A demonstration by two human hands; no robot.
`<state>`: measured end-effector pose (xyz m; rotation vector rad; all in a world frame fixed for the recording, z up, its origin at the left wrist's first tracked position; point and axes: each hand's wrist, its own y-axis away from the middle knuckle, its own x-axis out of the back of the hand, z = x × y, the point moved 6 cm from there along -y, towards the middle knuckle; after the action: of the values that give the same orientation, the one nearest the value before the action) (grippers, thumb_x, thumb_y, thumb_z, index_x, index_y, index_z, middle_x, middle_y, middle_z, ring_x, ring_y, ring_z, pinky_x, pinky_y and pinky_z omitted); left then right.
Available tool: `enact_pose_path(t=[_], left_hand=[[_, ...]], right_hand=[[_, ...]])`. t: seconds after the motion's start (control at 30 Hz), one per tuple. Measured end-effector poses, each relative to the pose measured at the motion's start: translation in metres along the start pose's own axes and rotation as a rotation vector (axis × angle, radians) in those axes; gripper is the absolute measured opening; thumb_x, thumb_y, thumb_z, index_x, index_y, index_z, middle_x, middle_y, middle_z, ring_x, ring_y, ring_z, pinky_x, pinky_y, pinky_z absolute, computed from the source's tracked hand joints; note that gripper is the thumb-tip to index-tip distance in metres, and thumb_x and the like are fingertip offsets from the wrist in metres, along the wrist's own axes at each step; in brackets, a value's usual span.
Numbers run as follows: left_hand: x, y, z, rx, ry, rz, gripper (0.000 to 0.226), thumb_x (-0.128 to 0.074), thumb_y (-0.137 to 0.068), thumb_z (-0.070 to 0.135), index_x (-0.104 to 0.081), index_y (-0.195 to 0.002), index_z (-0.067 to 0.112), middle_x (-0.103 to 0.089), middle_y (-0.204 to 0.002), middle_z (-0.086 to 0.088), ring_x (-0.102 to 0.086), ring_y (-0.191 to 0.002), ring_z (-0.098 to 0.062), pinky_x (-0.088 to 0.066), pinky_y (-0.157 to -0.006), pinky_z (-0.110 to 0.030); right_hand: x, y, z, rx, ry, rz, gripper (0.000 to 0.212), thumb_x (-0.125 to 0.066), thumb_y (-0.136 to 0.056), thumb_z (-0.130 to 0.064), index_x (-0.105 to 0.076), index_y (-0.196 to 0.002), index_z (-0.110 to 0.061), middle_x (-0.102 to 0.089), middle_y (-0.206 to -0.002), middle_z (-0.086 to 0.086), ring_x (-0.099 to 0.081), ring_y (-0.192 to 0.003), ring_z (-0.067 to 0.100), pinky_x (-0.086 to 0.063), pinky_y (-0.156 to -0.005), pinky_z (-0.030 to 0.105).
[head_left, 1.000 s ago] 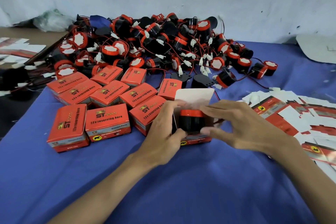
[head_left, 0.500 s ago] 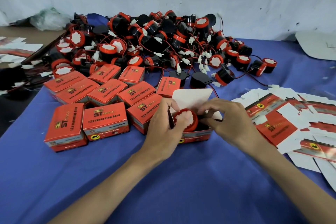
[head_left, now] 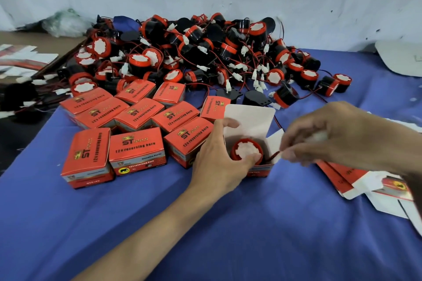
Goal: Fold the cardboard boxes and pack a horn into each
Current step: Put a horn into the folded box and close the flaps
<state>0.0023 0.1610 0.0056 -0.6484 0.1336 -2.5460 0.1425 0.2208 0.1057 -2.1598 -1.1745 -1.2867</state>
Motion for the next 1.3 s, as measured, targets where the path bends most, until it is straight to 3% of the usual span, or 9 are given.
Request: enact_pose_path(t=[0.1,0.2,0.3,0.63,0.77,0.87,0.97,1.1,1.3], left_hand=[[-0.003,0.001,-0.001,0.029,0.044,-0.021,0.058,-0.078,-0.069,0.035,-0.031,-0.101,0.048,-0.060,-0.100,0.013,-0.058,-0.096,-0.011,-0.051,-0.084,-0.043],[-0.004,0.002,-0.002,0.038,0.086,-0.030,0.058,-0.077,-0.072,0.032,-0.030,-0.102,0.047,-0.063,-0.103,0.010,-0.060,-0.096,-0.013,-0.052,-0.084,-0.043],[-0.004,0.003,0.002,0.000,0.096,-0.032,0.059,-0.074,-0.073,0.024,-0.029,-0.106,0.043,-0.063,-0.101,0.014,-0.061,-0.093,-0.013,-0.052,-0.079,-0.041],[-0.003,0.001,-0.001,-0.038,0.094,-0.044,0.058,-0.065,-0.062,0.034,-0.025,-0.100,0.050,-0.060,-0.096,0.021,-0.061,-0.083,-0.002,-0.053,-0.067,-0.033],[-0.004,0.000,-0.006,-0.039,0.120,-0.028,0.063,-0.068,-0.060,0.032,-0.027,-0.102,0.055,-0.060,-0.100,0.025,-0.061,-0.089,0.002,-0.054,-0.071,-0.030],[-0.005,0.001,-0.009,-0.042,0.147,-0.022,0.066,-0.072,-0.060,0.031,-0.029,-0.104,0.057,-0.061,-0.100,0.024,-0.060,-0.092,0.003,-0.054,-0.070,-0.028],[-0.005,0.001,-0.008,-0.070,0.188,-0.037,0.064,-0.070,-0.067,0.025,-0.030,-0.106,0.057,-0.060,-0.107,0.021,-0.060,-0.098,0.002,-0.055,-0.078,-0.030],[-0.004,0.003,-0.003,-0.107,0.363,-0.148,0.058,-0.060,-0.071,0.011,-0.041,-0.122,0.031,-0.058,-0.119,0.004,-0.056,-0.114,-0.011,-0.050,-0.094,-0.038],[0.006,0.000,0.002,-0.103,0.503,-0.135,0.042,-0.041,-0.080,0.018,-0.054,-0.120,0.017,-0.059,-0.122,0.001,-0.053,-0.115,-0.003,-0.039,-0.091,-0.011]], right_hand=[[0.000,-0.012,-0.011,0.112,0.057,0.267,0.004,-0.069,-0.080,-0.032,-0.073,-0.078,-0.032,-0.071,-0.069,-0.015,-0.061,-0.069,-0.007,-0.040,-0.062,0.004],[-0.021,-0.029,-0.020,0.165,0.313,0.376,0.020,-0.058,-0.092,-0.024,-0.071,-0.103,-0.015,-0.073,-0.097,0.000,-0.062,-0.087,0.011,-0.037,-0.076,0.013],[-0.048,-0.042,-0.026,0.209,0.496,0.261,0.027,-0.041,-0.099,-0.027,-0.063,-0.110,-0.015,-0.063,-0.108,0.001,-0.056,-0.102,0.021,-0.038,-0.083,0.031],[-0.073,-0.046,-0.025,0.243,0.263,0.019,0.043,-0.029,-0.098,-0.043,-0.067,-0.102,-0.022,-0.040,-0.104,-0.010,-0.032,-0.105,-0.002,-0.023,-0.082,0.016],[-0.069,-0.051,-0.022,0.289,0.218,0.079,0.029,-0.048,-0.098,-0.031,-0.069,-0.107,-0.013,-0.056,-0.114,-0.005,-0.043,-0.114,0.006,-0.029,-0.093,0.016],[-0.064,-0.050,-0.021,0.312,0.076,0.190,0.013,-0.066,-0.088,-0.021,-0.068,-0.095,-0.010,-0.063,-0.099,-0.006,-0.052,-0.096,0.006,-0.040,-0.085,0.026],[-0.064,-0.047,-0.020,0.379,0.108,0.164,0.015,-0.066,-0.088,-0.024,-0.071,-0.089,-0.010,-0.066,-0.096,-0.001,-0.055,-0.093,0.010,-0.041,-0.085,0.024],[-0.060,-0.047,-0.015,0.376,0.087,0.075,0.013,-0.061,-0.092,-0.015,-0.073,-0.088,-0.012,-0.065,-0.095,-0.003,-0.052,-0.087,0.001,-0.041,-0.084,0.019],[-0.070,-0.051,-0.009,0.236,0.094,0.127,0.014,-0.066,-0.085,-0.033,-0.073,-0.087,-0.021,-0.055,-0.102,-0.009,-0.046,-0.103,0.006,-0.044,-0.087,0.039]])
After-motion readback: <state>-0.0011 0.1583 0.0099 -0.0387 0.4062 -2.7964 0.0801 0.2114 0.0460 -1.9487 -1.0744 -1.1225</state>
